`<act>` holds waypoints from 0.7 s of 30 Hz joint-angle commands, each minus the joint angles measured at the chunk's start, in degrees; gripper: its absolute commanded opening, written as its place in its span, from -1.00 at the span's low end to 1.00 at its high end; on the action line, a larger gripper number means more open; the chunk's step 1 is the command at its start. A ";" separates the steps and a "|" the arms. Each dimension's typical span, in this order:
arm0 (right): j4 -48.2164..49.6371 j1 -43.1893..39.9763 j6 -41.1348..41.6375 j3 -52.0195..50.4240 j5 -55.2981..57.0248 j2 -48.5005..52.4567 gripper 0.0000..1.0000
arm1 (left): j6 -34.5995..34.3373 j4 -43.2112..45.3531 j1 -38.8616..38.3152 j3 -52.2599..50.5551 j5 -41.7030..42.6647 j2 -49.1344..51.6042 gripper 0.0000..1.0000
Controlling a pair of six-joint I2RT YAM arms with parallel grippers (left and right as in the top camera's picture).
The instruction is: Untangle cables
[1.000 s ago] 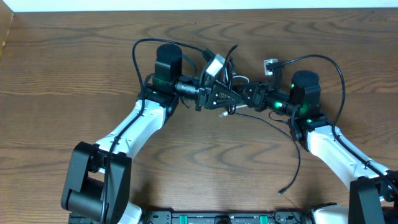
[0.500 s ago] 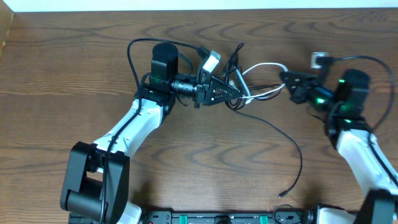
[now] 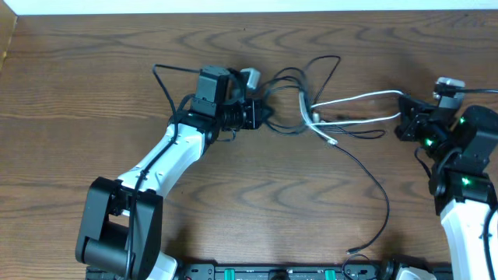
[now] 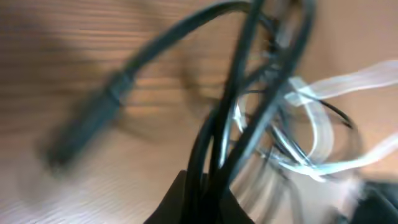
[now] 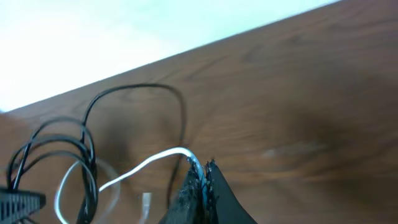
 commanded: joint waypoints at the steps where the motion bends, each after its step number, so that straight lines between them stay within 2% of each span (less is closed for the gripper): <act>1: -0.26 -0.46 -1.88 0.09 9.29 -2.67 -0.98 | -6.29 -5.79 0.55 0.52 -28.37 -0.48 -0.85; 6: -1.57 -0.46 -1.64 0.09 13.18 -2.93 -0.98 | -9.53 -10.12 0.55 0.52 -37.31 -0.48 -0.85; 11: -1.73 -0.46 -1.64 0.07 15.21 -2.93 -0.98 | -9.46 -10.82 0.63 0.52 -37.59 -0.48 -0.85; 13: -2.14 -0.46 -1.64 0.09 21.22 -2.95 -0.98 | -9.97 -11.98 0.66 0.52 -43.12 -0.48 -0.84; 16: -4.35 -0.46 -0.96 0.09 31.89 -2.95 -0.98 | -15.50 -16.20 0.66 0.52 -56.87 -0.44 -0.85; 18: -5.81 -0.46 1.90 0.09 37.40 -2.93 -0.98 | -17.84 -18.03 0.66 0.52 -62.45 -0.44 -0.85; 21: -6.23 -0.44 2.49 0.09 37.31 -2.93 -0.98 | -18.29 -17.90 0.66 0.52 -63.45 -0.44 -0.85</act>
